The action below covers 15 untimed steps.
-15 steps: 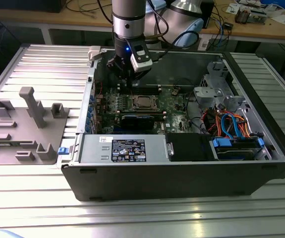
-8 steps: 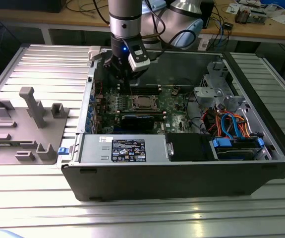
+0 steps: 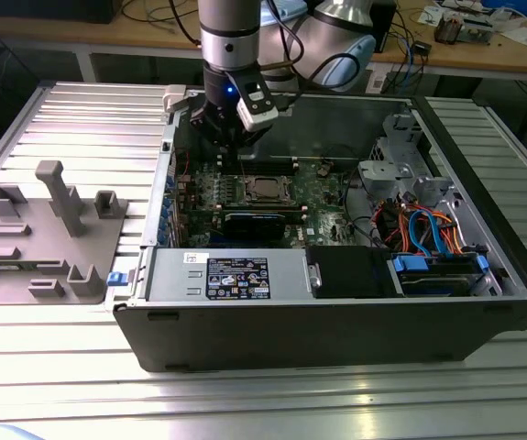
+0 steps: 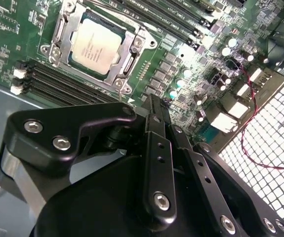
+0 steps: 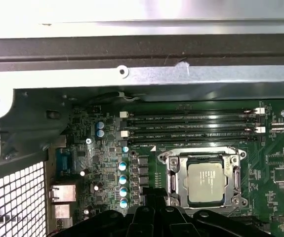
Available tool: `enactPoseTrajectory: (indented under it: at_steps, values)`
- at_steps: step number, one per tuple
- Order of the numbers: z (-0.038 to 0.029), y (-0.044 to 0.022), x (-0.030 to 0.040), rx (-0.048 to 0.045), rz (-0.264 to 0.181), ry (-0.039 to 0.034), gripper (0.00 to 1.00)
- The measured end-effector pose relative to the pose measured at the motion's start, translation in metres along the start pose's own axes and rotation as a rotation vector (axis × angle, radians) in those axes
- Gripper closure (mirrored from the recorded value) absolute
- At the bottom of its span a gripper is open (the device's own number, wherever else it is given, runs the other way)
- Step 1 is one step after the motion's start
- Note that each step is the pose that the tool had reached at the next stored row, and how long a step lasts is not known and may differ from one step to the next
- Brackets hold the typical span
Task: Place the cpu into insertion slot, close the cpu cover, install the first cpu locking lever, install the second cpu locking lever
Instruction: 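Install the first cpu locking lever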
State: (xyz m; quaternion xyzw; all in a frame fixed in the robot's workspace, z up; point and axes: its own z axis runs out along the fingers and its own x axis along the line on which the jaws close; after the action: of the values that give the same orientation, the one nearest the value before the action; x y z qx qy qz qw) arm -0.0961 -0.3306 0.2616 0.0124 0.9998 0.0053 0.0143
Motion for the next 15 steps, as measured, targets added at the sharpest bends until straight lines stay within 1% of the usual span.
enactPoseTrajectory:
  at_steps: [7, 12, 15]
  values:
    - [-0.0003, 0.0045, 0.0012, -0.0002, -0.009, 0.0000, 0.89]
    - [-0.0004, 0.0105, 0.0016, -0.0005, -0.016, -0.0001, 0.89]
    - [-0.0004, 0.0143, 0.0018, -0.0009, -0.032, 0.0002, 0.89]
